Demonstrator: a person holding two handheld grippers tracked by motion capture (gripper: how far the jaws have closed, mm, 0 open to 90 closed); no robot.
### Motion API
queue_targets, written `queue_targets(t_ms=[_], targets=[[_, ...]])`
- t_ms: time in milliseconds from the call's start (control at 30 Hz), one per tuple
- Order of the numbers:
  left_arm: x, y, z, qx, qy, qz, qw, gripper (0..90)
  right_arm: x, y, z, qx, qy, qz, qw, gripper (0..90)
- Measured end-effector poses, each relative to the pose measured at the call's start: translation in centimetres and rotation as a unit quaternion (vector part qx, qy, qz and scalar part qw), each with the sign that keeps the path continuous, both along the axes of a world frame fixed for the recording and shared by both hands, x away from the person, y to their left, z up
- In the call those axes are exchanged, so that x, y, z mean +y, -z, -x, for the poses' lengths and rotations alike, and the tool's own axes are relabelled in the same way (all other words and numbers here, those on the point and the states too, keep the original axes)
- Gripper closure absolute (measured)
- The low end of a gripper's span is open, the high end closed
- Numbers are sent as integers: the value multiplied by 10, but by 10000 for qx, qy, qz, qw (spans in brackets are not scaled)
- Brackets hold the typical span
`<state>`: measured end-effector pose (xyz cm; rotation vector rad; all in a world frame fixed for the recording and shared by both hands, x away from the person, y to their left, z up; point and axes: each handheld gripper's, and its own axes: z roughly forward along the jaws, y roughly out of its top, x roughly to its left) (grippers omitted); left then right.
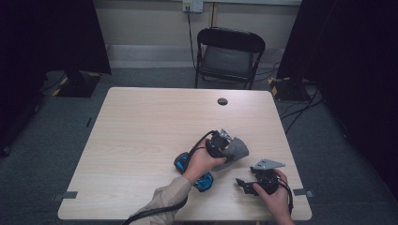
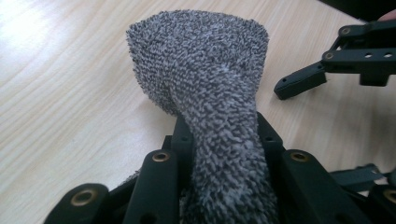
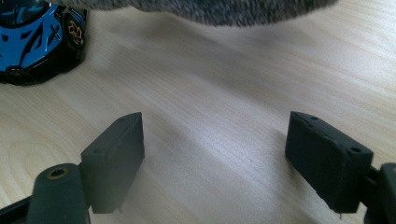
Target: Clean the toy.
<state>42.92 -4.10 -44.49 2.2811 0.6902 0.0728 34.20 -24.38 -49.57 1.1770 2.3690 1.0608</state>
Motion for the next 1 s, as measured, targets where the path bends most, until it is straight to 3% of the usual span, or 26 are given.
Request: queue_targets(t_ms=[667,1000], targets=[[-29,11,-12,22,-8,-44,10000,684,-2,3,3,-131,-27,-41,9999,193],[-30,16,-15,15,-86,-126,9999,633,-2,3,4,-168,-15,-16,9999,192]])
